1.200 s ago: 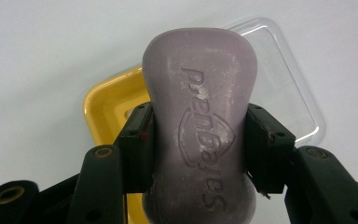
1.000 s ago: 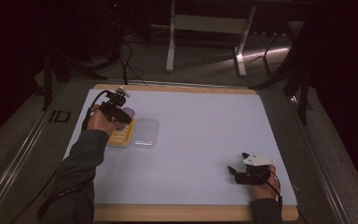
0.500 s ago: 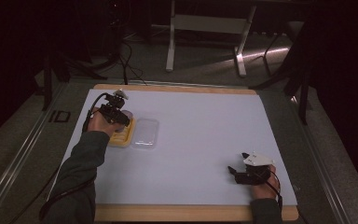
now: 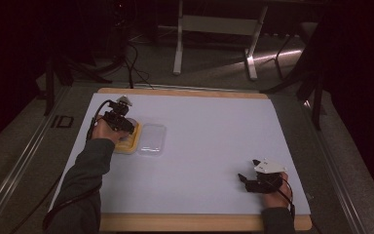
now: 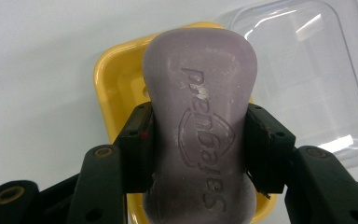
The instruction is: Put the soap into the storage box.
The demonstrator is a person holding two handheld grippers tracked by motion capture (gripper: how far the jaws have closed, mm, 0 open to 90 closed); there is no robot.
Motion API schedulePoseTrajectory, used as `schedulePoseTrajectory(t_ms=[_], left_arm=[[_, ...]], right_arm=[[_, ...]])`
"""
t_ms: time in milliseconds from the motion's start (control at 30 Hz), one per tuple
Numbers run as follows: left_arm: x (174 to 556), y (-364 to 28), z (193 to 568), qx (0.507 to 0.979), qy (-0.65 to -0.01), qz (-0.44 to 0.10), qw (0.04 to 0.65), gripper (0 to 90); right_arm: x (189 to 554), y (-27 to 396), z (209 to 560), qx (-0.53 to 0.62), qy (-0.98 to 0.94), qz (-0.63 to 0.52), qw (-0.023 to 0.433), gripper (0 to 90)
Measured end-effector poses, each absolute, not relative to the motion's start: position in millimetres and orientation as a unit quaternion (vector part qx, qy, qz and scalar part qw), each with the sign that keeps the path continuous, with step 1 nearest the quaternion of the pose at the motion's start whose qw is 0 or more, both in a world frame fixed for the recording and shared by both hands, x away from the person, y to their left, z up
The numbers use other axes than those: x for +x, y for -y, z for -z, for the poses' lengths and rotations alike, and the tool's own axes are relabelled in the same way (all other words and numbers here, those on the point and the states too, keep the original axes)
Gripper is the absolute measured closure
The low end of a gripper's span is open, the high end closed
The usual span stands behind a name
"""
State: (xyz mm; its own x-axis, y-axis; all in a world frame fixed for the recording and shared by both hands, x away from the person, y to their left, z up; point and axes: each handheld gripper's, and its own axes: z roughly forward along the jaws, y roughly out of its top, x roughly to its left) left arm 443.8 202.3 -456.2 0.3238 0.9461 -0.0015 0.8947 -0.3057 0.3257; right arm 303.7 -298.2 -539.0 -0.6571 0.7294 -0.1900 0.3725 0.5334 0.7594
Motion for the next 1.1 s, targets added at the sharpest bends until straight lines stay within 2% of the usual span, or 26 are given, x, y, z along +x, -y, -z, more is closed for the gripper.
schedulePoseTrajectory(t_ms=[1100], left_arm=[[447.7, -204.0, 481.1, 0.790, -0.595, -0.079, 0.120, 49.6]], right_arm=[[303.8, 299.0, 538.9, 0.328, -0.837, -0.357, 0.253, 20.3]])
